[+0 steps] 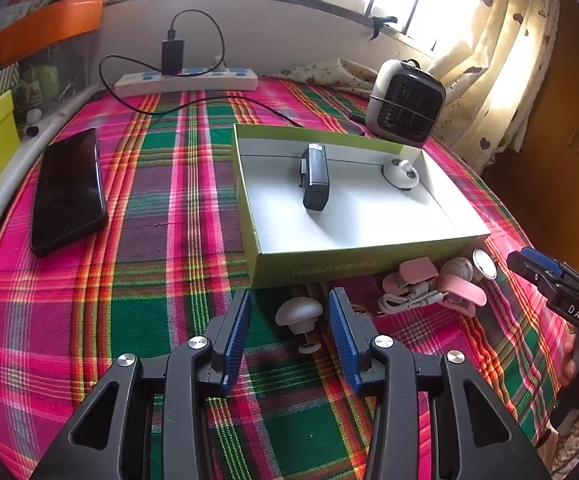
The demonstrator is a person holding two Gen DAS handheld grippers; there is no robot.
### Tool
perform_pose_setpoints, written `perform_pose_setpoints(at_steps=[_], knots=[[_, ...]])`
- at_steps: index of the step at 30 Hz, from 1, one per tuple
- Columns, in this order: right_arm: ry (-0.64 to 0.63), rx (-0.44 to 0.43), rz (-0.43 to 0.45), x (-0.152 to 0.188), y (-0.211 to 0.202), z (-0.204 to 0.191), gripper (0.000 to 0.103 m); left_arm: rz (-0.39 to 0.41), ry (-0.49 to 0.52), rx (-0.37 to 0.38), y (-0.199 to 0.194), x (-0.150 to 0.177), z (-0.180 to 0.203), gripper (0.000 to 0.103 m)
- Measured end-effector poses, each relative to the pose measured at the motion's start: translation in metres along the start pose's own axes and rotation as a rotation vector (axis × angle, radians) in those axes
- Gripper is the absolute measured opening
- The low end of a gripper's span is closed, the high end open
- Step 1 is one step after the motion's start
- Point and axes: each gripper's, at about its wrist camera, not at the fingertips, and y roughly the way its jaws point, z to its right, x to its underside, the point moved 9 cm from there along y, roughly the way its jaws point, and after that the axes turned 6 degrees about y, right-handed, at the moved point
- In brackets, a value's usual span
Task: Organize objects
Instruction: 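Withdraw both open grippers from the box toward the remaining objects, then grasp the brown walnut with the right gripper while the left grasps the white mushroom knob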
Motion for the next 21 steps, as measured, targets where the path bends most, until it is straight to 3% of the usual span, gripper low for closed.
perform_pose_setpoints(at_steps=[21], knots=[[-0.021,0.004,-0.099,0.011,0.032,0.003,0.054,-0.036,0.001,0.001,0.003,0.011,-0.005,0.038]])
